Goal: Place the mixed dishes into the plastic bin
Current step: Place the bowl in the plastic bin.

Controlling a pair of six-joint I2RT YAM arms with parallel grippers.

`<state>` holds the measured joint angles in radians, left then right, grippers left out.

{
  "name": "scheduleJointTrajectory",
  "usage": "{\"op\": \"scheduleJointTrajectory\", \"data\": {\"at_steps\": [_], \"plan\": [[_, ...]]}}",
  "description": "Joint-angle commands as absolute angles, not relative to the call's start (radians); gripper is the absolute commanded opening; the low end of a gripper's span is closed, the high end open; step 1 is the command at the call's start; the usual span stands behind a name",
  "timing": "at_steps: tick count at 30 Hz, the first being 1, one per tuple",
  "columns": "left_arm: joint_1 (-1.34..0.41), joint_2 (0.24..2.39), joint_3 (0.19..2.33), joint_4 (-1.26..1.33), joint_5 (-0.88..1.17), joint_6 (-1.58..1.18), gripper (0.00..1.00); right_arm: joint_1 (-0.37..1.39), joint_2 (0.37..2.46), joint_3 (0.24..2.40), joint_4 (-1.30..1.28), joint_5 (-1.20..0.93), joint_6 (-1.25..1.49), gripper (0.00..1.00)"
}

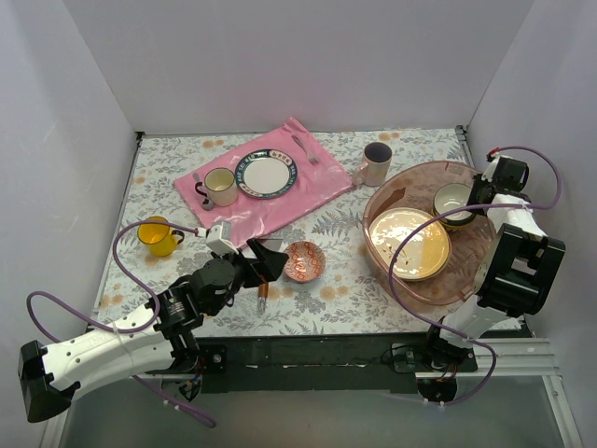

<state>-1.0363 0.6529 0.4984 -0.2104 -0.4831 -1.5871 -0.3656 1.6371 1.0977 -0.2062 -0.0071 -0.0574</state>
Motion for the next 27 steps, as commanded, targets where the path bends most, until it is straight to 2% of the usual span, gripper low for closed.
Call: {"op": "scheduleJointTrajectory", "data": {"at_steps": [1, 8, 11, 13, 15, 16, 20, 25, 27], "plan": [[-1.034, 0.650, 0.506, -0.219, -0.506, -1.586, 0.98, -0.367, 1.641, 1.144, -0.141, -0.011, -0.051, 0.35], [-1.032, 0.652, 0.511, -0.215, -0.496, -1.586, 0.98, -0.367, 1.625, 1.147, -0.163, -0.049, -0.064, 0.53], [-1.032, 0.655, 0.512, -0.212, -0.489, -1.588, 0.98, -0.367, 1.589, 1.134, -0.160, -0.060, -0.081, 0.70], [-1.034, 0.657, 0.512, -0.207, -0.485, -1.588, 0.98, -0.368, 1.556, 1.118, -0.149, -0.060, -0.089, 0.75], [-1.034, 0.663, 0.514, -0.204, -0.480, -1.588, 0.98, -0.367, 1.520, 1.111, -0.147, -0.067, -0.109, 0.77], [-1.032, 0.666, 0.514, -0.199, -0.477, -1.588, 0.98, -0.368, 1.510, 1.108, -0.147, -0.069, -0.112, 0.80], [-1.034, 0.678, 0.517, -0.193, -0.460, -1.589, 0.98, -0.367, 1.448, 1.089, -0.164, -0.126, -0.158, 0.81], [-1.032, 0.693, 0.514, -0.176, -0.425, -1.594, 0.98, -0.367, 1.339, 1.063, -0.205, -0.365, -0.257, 0.82], [-1.034, 0.706, 0.514, -0.170, -0.411, -1.594, 0.98, -0.367, 1.290, 1.049, -0.222, -0.484, -0.271, 0.85]]}}
